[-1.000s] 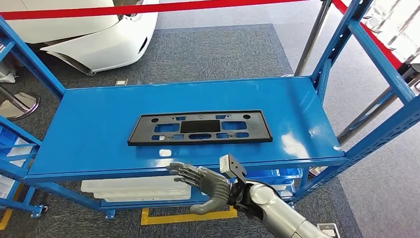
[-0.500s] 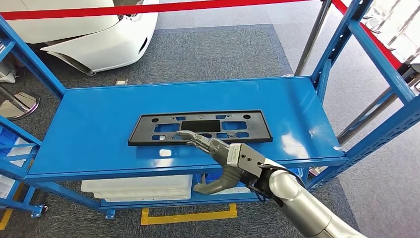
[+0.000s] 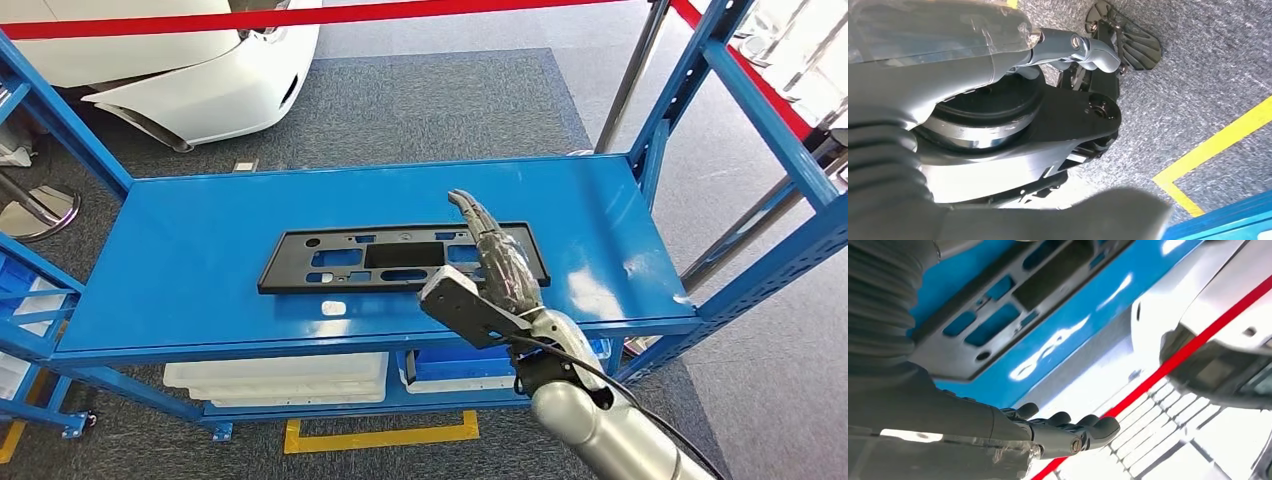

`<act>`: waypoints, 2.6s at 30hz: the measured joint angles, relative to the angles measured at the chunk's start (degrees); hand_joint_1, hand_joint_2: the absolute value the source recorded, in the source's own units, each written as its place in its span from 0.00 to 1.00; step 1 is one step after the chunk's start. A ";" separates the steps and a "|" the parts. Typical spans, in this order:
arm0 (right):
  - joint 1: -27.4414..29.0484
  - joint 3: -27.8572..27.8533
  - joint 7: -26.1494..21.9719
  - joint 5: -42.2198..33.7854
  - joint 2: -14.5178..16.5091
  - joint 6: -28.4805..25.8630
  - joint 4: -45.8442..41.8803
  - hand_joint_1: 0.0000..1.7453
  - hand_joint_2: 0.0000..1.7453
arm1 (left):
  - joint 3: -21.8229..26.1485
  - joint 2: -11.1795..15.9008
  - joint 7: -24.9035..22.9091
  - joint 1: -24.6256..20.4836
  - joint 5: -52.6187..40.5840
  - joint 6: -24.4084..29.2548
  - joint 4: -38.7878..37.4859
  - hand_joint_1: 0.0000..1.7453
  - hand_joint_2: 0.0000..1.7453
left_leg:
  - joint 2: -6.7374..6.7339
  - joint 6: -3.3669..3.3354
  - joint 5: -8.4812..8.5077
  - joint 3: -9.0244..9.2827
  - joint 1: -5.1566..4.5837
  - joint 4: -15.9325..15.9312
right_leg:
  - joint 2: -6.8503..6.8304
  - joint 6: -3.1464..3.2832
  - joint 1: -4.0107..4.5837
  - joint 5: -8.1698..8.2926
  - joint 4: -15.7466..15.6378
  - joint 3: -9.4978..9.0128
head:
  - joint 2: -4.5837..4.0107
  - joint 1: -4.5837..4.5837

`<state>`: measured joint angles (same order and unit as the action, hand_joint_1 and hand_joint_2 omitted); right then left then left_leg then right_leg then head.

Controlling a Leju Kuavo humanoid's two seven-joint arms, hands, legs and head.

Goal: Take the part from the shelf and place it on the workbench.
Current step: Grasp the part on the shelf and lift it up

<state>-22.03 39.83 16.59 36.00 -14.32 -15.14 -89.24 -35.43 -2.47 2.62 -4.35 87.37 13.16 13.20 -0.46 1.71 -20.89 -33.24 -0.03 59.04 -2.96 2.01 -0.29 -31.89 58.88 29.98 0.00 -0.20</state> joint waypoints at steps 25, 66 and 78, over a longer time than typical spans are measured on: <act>0.97 3.78 5.85 11.04 5.76 3.03 12.84 0.00 1.00 | -0.59 0.00 -0.70 -0.32 0.09 -0.09 -0.02 0.00 1.00 | 0.03 0.00 0.00 -0.03 -0.01 -0.01 | -0.03 0.00 0.01 0.00 0.00 0.00 | 0.00 0.03; -3.25 2.98 19.39 18.11 -2.37 16.02 16.74 0.00 1.00 | -2.10 0.17 -2.99 -0.66 0.89 0.15 -0.35 0.00 0.00 | 0.03 -0.02 0.01 -0.02 -0.02 0.01 | -0.05 -0.01 -0.09 0.01 -0.02 0.01 | 0.00 0.03; -3.25 2.97 19.53 18.00 -2.67 16.04 16.74 0.00 1.00 | -2.15 0.17 -2.85 -0.66 0.91 0.16 -0.37 0.00 0.00 | 0.03 -0.03 0.01 -0.02 -0.02 0.02 | -0.05 -0.02 -0.10 0.01 -0.02 0.01 | 0.00 0.07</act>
<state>-25.28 42.81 36.12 54.00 -16.99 0.90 -72.50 -37.58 -2.29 -0.23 -5.01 88.28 13.33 12.83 -0.44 1.69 -20.87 -33.26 -0.05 59.05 -3.00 1.99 -0.39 -31.88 58.86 29.98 0.00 -0.13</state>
